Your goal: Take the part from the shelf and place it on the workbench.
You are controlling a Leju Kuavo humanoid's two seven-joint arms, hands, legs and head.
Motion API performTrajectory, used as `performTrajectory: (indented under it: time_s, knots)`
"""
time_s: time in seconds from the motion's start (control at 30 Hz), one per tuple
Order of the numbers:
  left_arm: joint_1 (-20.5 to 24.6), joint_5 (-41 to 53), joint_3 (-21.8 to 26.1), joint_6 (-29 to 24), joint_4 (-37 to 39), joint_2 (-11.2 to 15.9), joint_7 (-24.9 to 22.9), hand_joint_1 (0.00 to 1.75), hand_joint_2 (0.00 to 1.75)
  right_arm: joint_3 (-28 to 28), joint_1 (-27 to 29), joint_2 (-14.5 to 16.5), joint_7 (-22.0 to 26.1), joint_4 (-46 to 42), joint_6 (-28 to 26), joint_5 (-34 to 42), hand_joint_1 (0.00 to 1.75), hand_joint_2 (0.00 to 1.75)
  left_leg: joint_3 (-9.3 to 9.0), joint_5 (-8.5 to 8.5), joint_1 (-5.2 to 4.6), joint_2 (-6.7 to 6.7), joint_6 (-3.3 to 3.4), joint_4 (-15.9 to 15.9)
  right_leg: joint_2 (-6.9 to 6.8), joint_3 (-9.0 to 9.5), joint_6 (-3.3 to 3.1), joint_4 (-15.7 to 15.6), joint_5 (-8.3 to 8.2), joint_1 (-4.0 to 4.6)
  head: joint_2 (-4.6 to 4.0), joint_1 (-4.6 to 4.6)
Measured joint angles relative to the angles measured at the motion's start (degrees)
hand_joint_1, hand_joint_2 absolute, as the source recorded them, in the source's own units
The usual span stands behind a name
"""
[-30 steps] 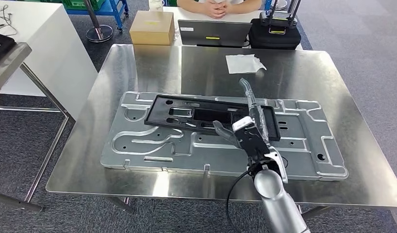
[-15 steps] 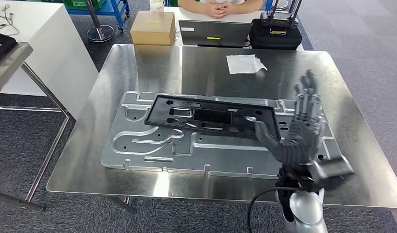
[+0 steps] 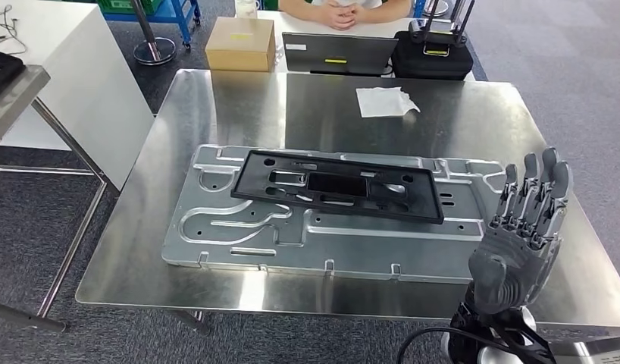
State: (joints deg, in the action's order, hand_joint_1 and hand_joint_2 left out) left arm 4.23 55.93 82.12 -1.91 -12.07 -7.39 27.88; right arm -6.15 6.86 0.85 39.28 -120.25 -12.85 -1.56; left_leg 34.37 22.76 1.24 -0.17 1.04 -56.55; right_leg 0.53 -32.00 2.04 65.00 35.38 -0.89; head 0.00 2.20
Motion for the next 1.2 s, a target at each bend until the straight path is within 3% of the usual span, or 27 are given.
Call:
performTrajectory:
  time_s: [0.03, 0.07, 0.1, 0.13, 0.2, 0.27, 0.37, 0.4, 0.43, 0.53, 0.57, 0.6, 0.63, 0.7, 0.77, 0.8, 0.87, 0.93, 1.0, 1.03, 1.07, 1.1, 1.13, 1.2]
  knots:
    - [0.0, -0.4, 0.3, -0.3, 0.0, -0.1, 0.0, 0.0, 0.0, 0.5, 0.6, 0.0, 0.0, 0.0, 0.2, 0.3, 0.0, 0.0, 0.09, -0.03, 0.01, 0.02, 0.04, 0.0, -0.02, -1.67, 0.18, 3.6, 1.73, -0.16, 0.0, 0.01]
    - [0.0, -0.8, 0.6, -0.6, 0.0, -0.3, 0.1, 0.0, 0.0, 1.1, 1.2, 0.0, 0.0, 0.1, 0.4, 0.5, 0.0, 0.0, 0.19, -0.05, 0.03, 0.02, -0.01, -0.1, -0.05, -2.82, 0.39, 6.1, 2.42, -0.36, 0.0, 0.01]
    - [0.0, -1.1, 0.9, -0.8, 0.0, -0.5, 0.1, 0.0, 0.0, 1.7, 1.8, 0.0, -0.1, 0.2, 0.5, 0.7, 0.0, 0.0, 0.3, -0.09, 0.07, 0.03, -0.09, -0.2, -0.11, -3.14, 0.59, 6.9, 1.99, -0.59, 0.0, 0.01]
    - [0.0, -1.4, 1.2, -1.0, 0.0, -0.7, 0.1, 0.0, 0.0, 2.3, 2.2, 0.1, -0.1, 0.3, 0.5, 0.9, 0.0, 0.0, 0.43, -0.13, 0.15, 0.03, -0.25, -0.3, -0.19, -2.34, 0.78, 5.3, 0.46, -0.83, 0.0, 0.01]
    - [-0.1, -1.9, 1.7, -1.3, 0.0, -1.1, 0.2, 0.0, 0.0, 3.9, 2.9, 0.2, -0.1, 0.6, 0.8, 1.7, 0.0, 0.0, 0.78, -0.21, 0.36, -0.03, -0.84, -0.7, -0.4, 1.48, 1.09, -2.2, -3.31, -1.2, 0.0, 0.01]
    - [-0.1, -2.2, 2.2, -1.3, 0.0, -1.3, 0.4, 0.0, 0.0, 5.8, 3.8, 0.5, -0.3, 0.8, 1.4, 2.9, 0.0, 0.0, 1.0, -0.39, 0.4, -0.2, -1.75, -1.1, -0.24, 3.75, 0.67, -7.0, -5.51, -1.01, 0.0, 0.0]
    - [-0.3, -2.4, 2.6, -1.2, 0.0, -1.6, 0.6, 0.0, 0.0, 8.9, 4.9, 1.0, -0.5, 1.2, 2.2, 4.3, 0.0, 0.0, 1.26, -0.99, 0.44, -0.29, -3.21, -1.2, 0.1, 2.97, -0.9, -7.1, -6.17, -0.6, 0.0, 0.02]
    - [-0.4, -2.4, 2.7, -1.1, 0.0, -1.6, 0.6, 0.0, 0.0, 9.6, 5.1, 1.2, -0.5, 1.3, 2.3, 4.4, 0.0, 0.0, 1.54, -0.48, 0.53, -0.24, -3.55, -1.5, 0.09, 2.58, -1.49, -7.1, -6.56, -0.57, 0.0, 0.03]
    - [-0.5, -2.4, 2.8, -1.1, 0.0, -1.7, 0.6, 0.0, 0.0, 10.2, 5.3, 1.4, -0.5, 1.4, 2.4, 4.5, 0.0, 0.0, 2.04, 1.01, 0.62, -0.19, -3.74, -2.7, 0.04, 2.14, -2.11, -7.2, -7.04, -0.56, 0.0, 0.02]
    - [-0.4, -2.5, 3.0, -0.8, 0.0, -1.7, 0.4, 0.0, 0.0, 12.1, 5.9, 2.1, -0.7, 1.8, 2.2, 4.2, 0.0, 0.0, 4.73, 9.37, 0.52, -0.11, -3.66, -12.4, -0.15, 0.28, -3.26, -7.3, -8.58, -0.09, 0.0, 0.03]
    - [-0.4, -2.5, 3.0, -0.8, 0.0, -1.7, 0.4, 0.0, 0.0, 12.8, 6.0, 2.3, -0.9, 2.0, 2.1, 3.9, 0.0, 0.0, 5.17, 11.08, 0.41, -0.11, -3.57, -15.6, -0.2, -0.45, -3.38, -7.2, -9.09, 0.2, 0.0, 0.03]
    - [-0.3, -2.6, 3.0, -0.8, 0.0, -1.7, 0.3, 0.0, 0.0, 13.6, 6.1, 2.4, -1.1, 2.2, 1.9, 3.6, 0.0, 0.0, 4.85, 11.44, 0.26, -0.11, -3.4, -17.3, -0.24, -1.18, -3.47, -7.1, -9.59, 0.47, 0.0, 0.03]
    - [-0.3, -2.6, 3.0, -0.7, 0.0, -1.7, 0.1, 0.0, 0.0, 14.2, 6.2, 2.4, -1.3, 2.4, 1.8, 3.2, 0.0, 0.0, 3.56, 10.59, 0.08, -0.11, -3.09, -17.0, -0.26, -1.9, -3.52, -7.0, -10.06, 0.75, 0.0, 0.03]
    - [-0.1, -2.7, 3.1, -0.7, 0.0, -1.7, -0.1, 0.0, 0.0, 15.4, 6.3, 2.4, -1.7, 2.9, 1.4, 2.5, 0.0, 0.0, -1.76, 7.92, -0.57, -0.13, -1.86, -10.7, -0.27, -3.13, -3.53, -6.7, -10.94, 1.15, 0.0, 0.03]
    - [0.1, -2.8, 3.2, -0.9, -0.1, -1.7, -0.3, 0.0, 0.0, 16.2, 6.5, 2.5, -2.0, 3.3, 1.1, 1.7, 0.0, 0.0, -7.01, 7.49, -1.24, 0.16, -0.72, -2.8, -0.52, -3.75, -3.29, -6.6, -11.7, 1.34, 0.0, 0.03]
    - [0.2, -3.0, 3.3, -1.1, -0.1, -1.7, -0.3, 0.0, 0.0, 16.5, 6.6, 2.5, -2.2, 3.6, 1.0, 0.9, 0.0, 0.0, -8.27, 7.8, -1.51, 0.31, -0.39, -0.6, -0.7, -3.82, -3.02, -6.6, -12.07, 1.23, 0.0, 0.04]
    - [0.3, -3.2, 3.5, -1.5, -0.1, -2.1, -0.4, 0.0, 0.0, 17.1, 7.1, 2.5, -2.5, 4.3, 0.5, -1.2, 0.0, 0.0, -8.3, 7.18, -1.68, 0.31, -0.1, 0.6, -1.09, -3.81, -2.27, -6.8, -12.86, 0.97, 0.0, 0.07]
    - [0.3, -3.2, 3.6, -1.7, -0.1, -2.4, -0.4, 0.0, 0.0, 17.6, 7.9, 2.5, -2.7, 5.0, 0.1, -3.4, 0.0, 0.0, -7.63, 5.7, -1.46, 0.07, 0.56, 1.3, -1.08, -4.29, -1.6, -5.9, -11.51, 0.8, 0.0, 0.08]
    - [0.2, -3.2, 3.7, -1.7, -0.1, -2.7, -0.4, 0.0, 0.0, 18.0, 8.5, 2.5, -2.6, 5.5, -0.1, -4.6, 0.0, 0.0, -6.23, 4.13, -1.21, -0.17, 0.92, 1.7, -0.78, -5.75, -1.1, -1.4, -6.34, 0.55, 0.0, 0.08]
    - [0.1, -3.2, 3.7, -1.8, -0.2, -2.8, -0.4, 0.0, 0.0, 18.1, 8.7, 2.5, -2.6, 5.7, -0.2, -4.8, 0.0, 0.0, -5.3, 3.43, -1.18, -0.36, 0.96, 1.6, -0.71, -6.61, -0.85, 2.1, -3.38, 0.38, 0.0, 0.07]
    - [0.1, -3.2, 3.7, -1.8, -0.2, -2.9, -0.4, 0.0, 0.0, 18.2, 8.9, 2.6, -2.6, 5.9, -0.2, -4.9, 0.0, 0.0, -4.35, 2.74, -1.15, -0.59, 0.86, 1.5, -0.69, -7.19, -0.57, 5.5, -1.41, 0.18, 0.0, 0.07]
    - [0.0, -3.2, 3.7, -1.8, -0.2, -3.0, -0.4, 0.0, 0.0, 18.3, 9.1, 2.6, -2.6, 6.2, -0.3, -5.0, 0.0, 0.0, -3.37, 2.07, -1.09, -0.87, 0.7, 1.4, -0.68, -7.15, -0.3, 7.8, -0.87, -0.01, 0.0, 0.07]
    - [0.0, -3.2, 3.7, -1.8, -0.2, -3.1, -0.4, 0.0, 0.0, 18.3, 9.2, 2.6, -2.6, 6.3, -0.4, -5.1, 0.0, 0.0, -2.34, 1.46, -1.01, -1.2, 0.48, 1.2, -0.64, -6.28, -0.06, 8.4, -1.69, -0.19, 0.0, 0.07]
    - [0.0, -3.2, 3.8, -1.7, -0.2, -3.3, -0.4, 0.0, 0.0, 18.4, 9.4, 2.6, -2.6, 6.7, -0.5, -5.4, 0.0, 0.0, -0.39, 0.47, -0.74, -2.03, -0.14, 0.3, 0.13, -1.7, 0.25, 3.8, -4.98, -0.6, 0.0, 0.07]
